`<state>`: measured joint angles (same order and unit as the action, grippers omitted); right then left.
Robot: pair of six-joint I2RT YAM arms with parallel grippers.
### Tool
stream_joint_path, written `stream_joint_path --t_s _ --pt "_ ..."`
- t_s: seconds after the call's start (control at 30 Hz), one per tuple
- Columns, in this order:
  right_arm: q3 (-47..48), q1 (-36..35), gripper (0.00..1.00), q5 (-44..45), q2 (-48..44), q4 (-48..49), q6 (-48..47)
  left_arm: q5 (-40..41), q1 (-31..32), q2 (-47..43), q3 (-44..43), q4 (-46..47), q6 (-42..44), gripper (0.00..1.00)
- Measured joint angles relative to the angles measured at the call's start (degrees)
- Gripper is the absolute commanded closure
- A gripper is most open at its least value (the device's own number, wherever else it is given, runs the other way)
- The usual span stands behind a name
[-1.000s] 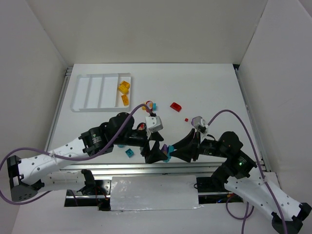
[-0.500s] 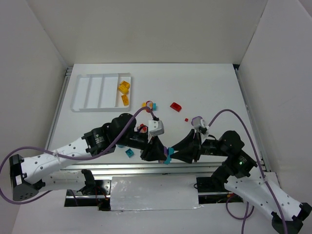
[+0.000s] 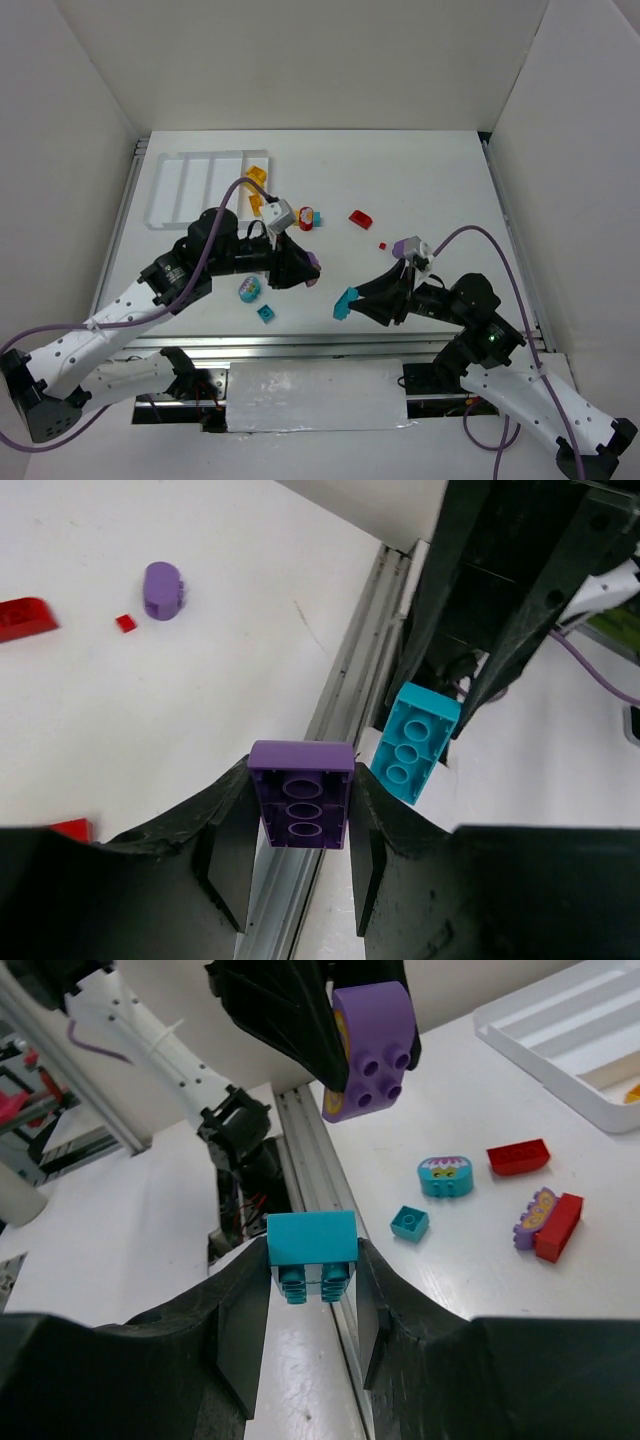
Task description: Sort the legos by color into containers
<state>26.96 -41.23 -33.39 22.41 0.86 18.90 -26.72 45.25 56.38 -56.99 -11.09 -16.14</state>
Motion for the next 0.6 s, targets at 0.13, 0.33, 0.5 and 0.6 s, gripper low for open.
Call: stream_joint_path --t_s 0.13,0.33,0.5,0.6 --pt "-0.3 0.0 1.0 5.6 -0.1 -0.1 1.3 9.2 -3.5 1.7 -1.6 -2.4 -3.9 1.0" --pt "-0.1 0.0 1.0 15.5 0.5 -1.8 4.9 32.4 -22.4 17.4 -15.6 -13.1 -15.4 1.0" --pt "1.1 0.0 1.0 19.0 1.9 -4.2 7.3 43.0 -34.2 35.5 -24.0 -16.1 -20.6 1.0" --pt "1.5 0.0 1.0 19.4 2.1 -5.0 8.3 43.1 -39.1 48.2 -32.4 -17.0 -21.9 1.0"
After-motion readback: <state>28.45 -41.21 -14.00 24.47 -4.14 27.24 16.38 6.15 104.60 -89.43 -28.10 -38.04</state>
